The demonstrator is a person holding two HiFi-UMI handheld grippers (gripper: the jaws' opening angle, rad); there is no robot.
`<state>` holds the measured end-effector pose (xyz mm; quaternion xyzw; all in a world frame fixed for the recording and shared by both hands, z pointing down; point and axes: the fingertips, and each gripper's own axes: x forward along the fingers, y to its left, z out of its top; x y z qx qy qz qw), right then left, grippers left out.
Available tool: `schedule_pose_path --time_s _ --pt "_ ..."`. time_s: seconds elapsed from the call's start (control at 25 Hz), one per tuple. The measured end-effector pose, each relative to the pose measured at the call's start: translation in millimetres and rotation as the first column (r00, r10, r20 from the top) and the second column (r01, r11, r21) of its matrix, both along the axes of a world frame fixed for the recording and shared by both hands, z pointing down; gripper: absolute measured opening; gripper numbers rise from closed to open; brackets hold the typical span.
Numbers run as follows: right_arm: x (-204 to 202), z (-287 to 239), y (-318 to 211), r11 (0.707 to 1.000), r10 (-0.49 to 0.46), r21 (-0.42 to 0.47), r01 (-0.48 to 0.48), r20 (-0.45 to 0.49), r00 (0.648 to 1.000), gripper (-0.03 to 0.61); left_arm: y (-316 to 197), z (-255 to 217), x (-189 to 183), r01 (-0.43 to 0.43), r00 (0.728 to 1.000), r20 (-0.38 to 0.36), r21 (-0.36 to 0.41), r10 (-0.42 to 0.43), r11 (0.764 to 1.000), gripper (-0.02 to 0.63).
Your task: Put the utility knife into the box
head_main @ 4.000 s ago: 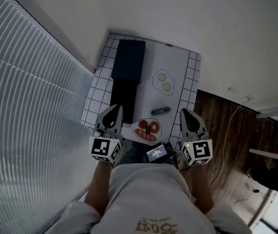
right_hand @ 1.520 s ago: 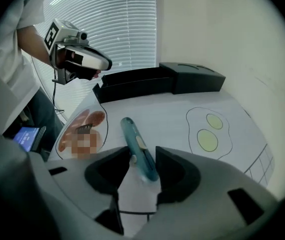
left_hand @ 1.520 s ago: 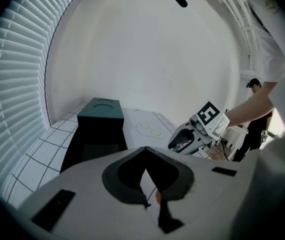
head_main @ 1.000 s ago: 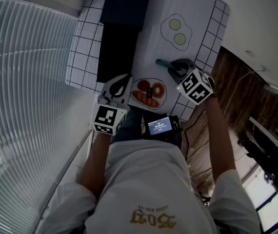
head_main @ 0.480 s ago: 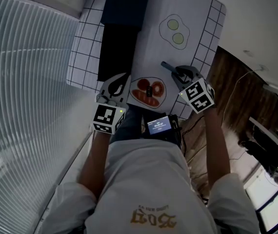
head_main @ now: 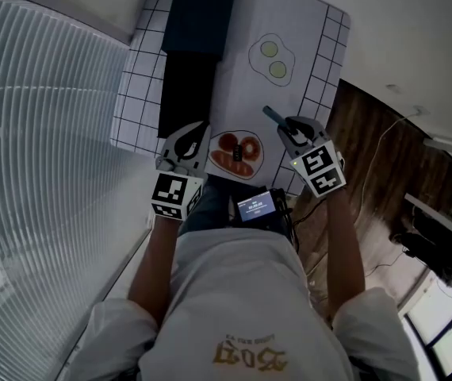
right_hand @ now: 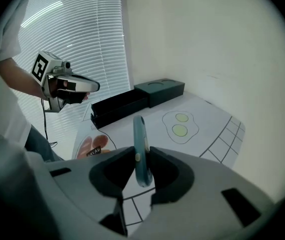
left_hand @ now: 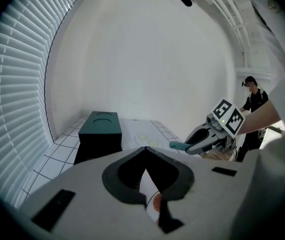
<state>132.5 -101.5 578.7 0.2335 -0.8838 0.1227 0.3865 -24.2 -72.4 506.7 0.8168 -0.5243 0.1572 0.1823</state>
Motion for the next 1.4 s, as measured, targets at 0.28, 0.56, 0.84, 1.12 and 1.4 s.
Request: schedule_pose_path --time_s 0.28,0.56,0.84,1.12,1.4 --pt "12.0 -39.0 -2.3 0.989 0.133 0.062 -0.137 0.072 0.989 0.095 6.4 -17.5 6.6 -0.001 1.000 0.002 0.034 0.001 0.999 0.008" --pt "19.6 -72.0 4.8 0.963 0.243 0.083 -0.256 0.141 0.960 0.095 9.9 -39.1 4.0 0.013 1.000 0.007 0.082 -0.013 0.997 0.008" --pt "19.4 -102.6 9.7 0.934 0.316 0.101 -0.343 0.220 0.923 0.095 12.8 -67.9 0.1 0.027 0.999 0.015 0.149 -0.030 0.988 0.008" --pt "8.8 -122.3 12.1 0.922 0.326 0.127 -0.367 0.259 0.909 0.095 13.0 -86.6 -6.5 0.036 0.999 0.020 0.198 -0.041 0.979 0.008" --pt "-6.0 -137.5 3.4 0.909 0.341 0.149 -0.390 0.274 0.899 0.095 4.4 -93.6 -23.4 0.024 1.000 0.011 0.209 -0.027 0.978 0.008"
